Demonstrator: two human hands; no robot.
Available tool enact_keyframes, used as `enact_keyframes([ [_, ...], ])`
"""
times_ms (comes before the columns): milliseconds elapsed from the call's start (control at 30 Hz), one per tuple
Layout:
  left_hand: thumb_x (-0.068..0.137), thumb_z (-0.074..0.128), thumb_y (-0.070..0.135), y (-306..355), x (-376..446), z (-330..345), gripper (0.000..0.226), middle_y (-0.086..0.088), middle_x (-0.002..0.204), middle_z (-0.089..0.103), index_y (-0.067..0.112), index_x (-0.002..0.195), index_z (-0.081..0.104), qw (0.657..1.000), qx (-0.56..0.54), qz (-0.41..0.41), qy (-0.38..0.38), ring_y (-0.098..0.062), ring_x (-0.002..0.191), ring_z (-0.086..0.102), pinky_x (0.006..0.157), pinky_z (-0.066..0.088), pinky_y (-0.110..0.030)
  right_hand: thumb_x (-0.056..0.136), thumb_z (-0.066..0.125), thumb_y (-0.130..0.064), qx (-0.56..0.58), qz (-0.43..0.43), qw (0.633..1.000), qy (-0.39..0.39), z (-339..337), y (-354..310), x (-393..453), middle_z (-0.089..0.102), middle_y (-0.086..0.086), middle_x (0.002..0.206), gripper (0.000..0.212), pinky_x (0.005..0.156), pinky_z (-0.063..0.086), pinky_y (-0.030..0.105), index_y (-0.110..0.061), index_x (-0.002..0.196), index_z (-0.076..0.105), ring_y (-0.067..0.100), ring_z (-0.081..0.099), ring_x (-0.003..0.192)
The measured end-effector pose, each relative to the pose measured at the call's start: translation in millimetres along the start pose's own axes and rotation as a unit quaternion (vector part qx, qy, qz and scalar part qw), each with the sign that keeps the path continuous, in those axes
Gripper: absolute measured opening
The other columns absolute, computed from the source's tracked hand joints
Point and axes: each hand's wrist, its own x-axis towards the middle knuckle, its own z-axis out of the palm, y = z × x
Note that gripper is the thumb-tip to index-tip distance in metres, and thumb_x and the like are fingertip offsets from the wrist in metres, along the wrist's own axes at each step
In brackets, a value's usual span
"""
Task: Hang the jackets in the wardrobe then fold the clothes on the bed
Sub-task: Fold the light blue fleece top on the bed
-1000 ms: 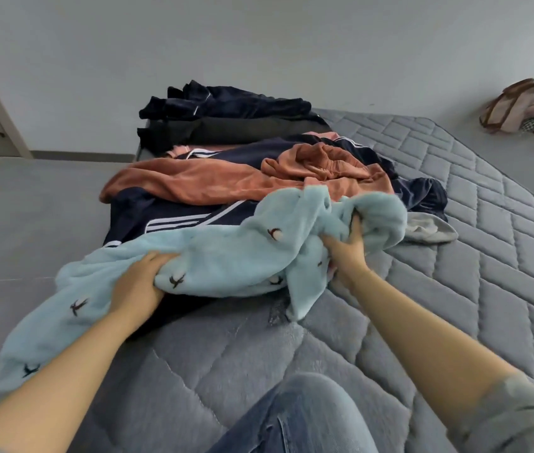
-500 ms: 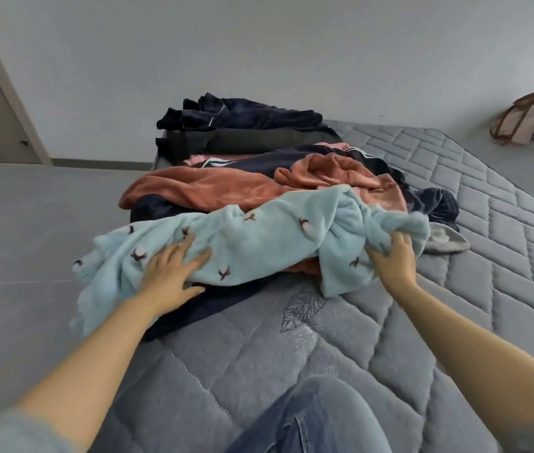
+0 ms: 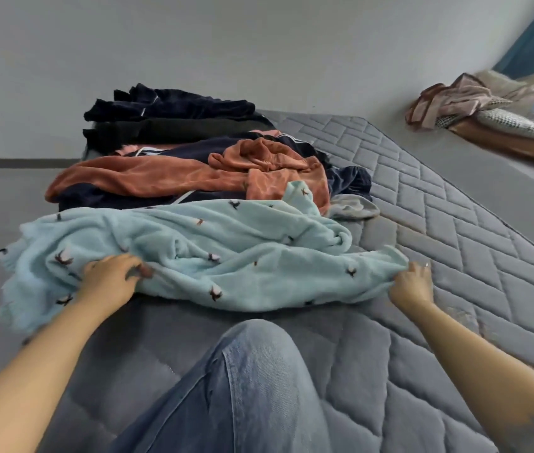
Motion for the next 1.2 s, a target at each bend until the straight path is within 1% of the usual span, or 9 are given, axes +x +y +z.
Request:
enact_keyframes([
  [100, 0.094, 0.060, 0.018, 7, -14, -2, 0.018, 0.003, 0.121, 0.064, 0.030, 0.101, 0.071, 0.997, 0.022, -0.025, -0.067, -0.024, 0.119, 0.054, 0.098, 0.040, -0.037, 0.098, 0.046, -0.040, -0.043, 0.030, 0.986, -0.159, 21, -8, -29, 0.039, 0.009, 0.151, 0.057, 0.114, 0.032, 0.040, -0.012, 0.147, 0.037, 0.029, 0.036, 0.139],
  [300, 0.091, 0.065, 0.006, 5, -39, 3, 0.016, -0.002, 0.113, 0.063, 0.015, 0.102, 0.071, 0.963, -0.251, -0.093, -0.010, -0.020, 0.109, 0.056, 0.090, 0.042, -0.032, 0.090, 0.056, -0.021, 0.107, -0.125, 0.984, -0.065, 16, -82, -66, 0.050, 0.005, 0.137, 0.038, 0.088, 0.043, 0.031, -0.015, 0.128, 0.059, 0.026, 0.048, 0.124],
  [433, 0.089, 0.065, 0.004, -17, -63, 4, 0.017, -0.003, 0.100, 0.067, 0.018, 0.097, 0.067, 0.888, -0.369, -0.224, 0.156, -0.018, 0.096, 0.061, 0.082, 0.047, -0.022, 0.091, 0.060, -0.019, 0.264, -0.234, 0.932, -0.081, 0, -157, -98, 0.063, -0.004, 0.122, 0.024, 0.081, 0.041, 0.023, -0.019, 0.113, 0.068, 0.016, 0.058, 0.113],
  [533, 0.083, 0.070, 0.005, -52, -85, 5, 0.028, -0.013, 0.111, 0.067, 0.008, 0.110, 0.065, 0.794, -0.384, -0.379, 0.279, -0.023, 0.097, 0.061, 0.083, 0.049, -0.022, 0.088, 0.061, -0.014, 0.317, -0.311, 0.890, -0.106, -10, -220, -126, 0.066, -0.007, 0.112, 0.023, 0.081, 0.041, 0.020, -0.020, 0.108, 0.070, 0.013, 0.061, 0.106],
  [667, 0.079, 0.080, 0.022, -99, -106, 11, 0.065, -0.022, 0.138, 0.051, 0.001, 0.134, 0.051, 0.720, -0.380, -0.537, 0.223, -0.035, 0.127, 0.049, 0.107, 0.041, -0.041, 0.087, 0.064, -0.017, 0.229, -0.451, 0.852, -0.136, 5, -300, -159, 0.054, 0.005, 0.134, 0.039, 0.100, 0.040, 0.031, -0.016, 0.126, 0.061, 0.023, 0.050, 0.124],
  [800, 0.083, 0.077, 0.036, -111, -102, 20, 0.065, 0.000, 0.135, 0.052, 0.009, 0.137, 0.052, 0.692, -0.530, -0.475, 0.119, -0.018, 0.123, 0.049, 0.103, 0.036, -0.029, 0.082, 0.070, -0.027, 0.000, -0.494, 0.855, -0.157, 36, -336, -165, 0.008, 0.002, 0.160, 0.088, 0.114, 0.025, 0.057, -0.027, 0.153, 0.019, 0.026, 0.010, 0.147],
  [900, 0.084, 0.073, 0.046, -116, -83, 17, 0.057, 0.004, 0.125, 0.055, 0.018, 0.131, 0.057, 0.699, -0.556, -0.441, 0.091, -0.014, 0.115, 0.048, 0.096, 0.037, -0.030, 0.082, 0.067, -0.015, -0.041, -0.493, 0.856, -0.151, 51, -337, -150, 0.003, 0.002, 0.160, 0.097, 0.116, 0.021, 0.056, -0.029, 0.156, 0.007, 0.027, 0.006, 0.147],
  [1033, 0.095, 0.062, 0.033, -110, -65, 11, 0.043, -0.007, 0.131, 0.059, 0.010, 0.130, 0.053, 0.697, -0.589, -0.386, 0.133, -0.021, 0.117, 0.055, 0.100, 0.043, -0.034, 0.084, 0.047, 0.008, 0.091, -0.518, 0.846, -0.092, 58, -347, -135, 0.045, 0.014, 0.138, 0.068, 0.102, 0.038, 0.038, -0.015, 0.148, 0.040, 0.033, 0.041, 0.127],
  [1200, 0.104, 0.047, 0.022, -113, -71, -27, 0.018, -0.012, 0.120, 0.061, 0.010, 0.115, 0.053, 0.645, -0.629, -0.319, 0.293, -0.025, 0.107, 0.062, 0.091, 0.053, -0.040, 0.084, 0.058, 0.006, 0.276, -0.474, 0.836, 0.010, 56, -342, -121, 0.066, 0.013, 0.112, 0.041, 0.093, 0.045, 0.036, -0.007, 0.123, 0.066, 0.034, 0.061, 0.107],
])
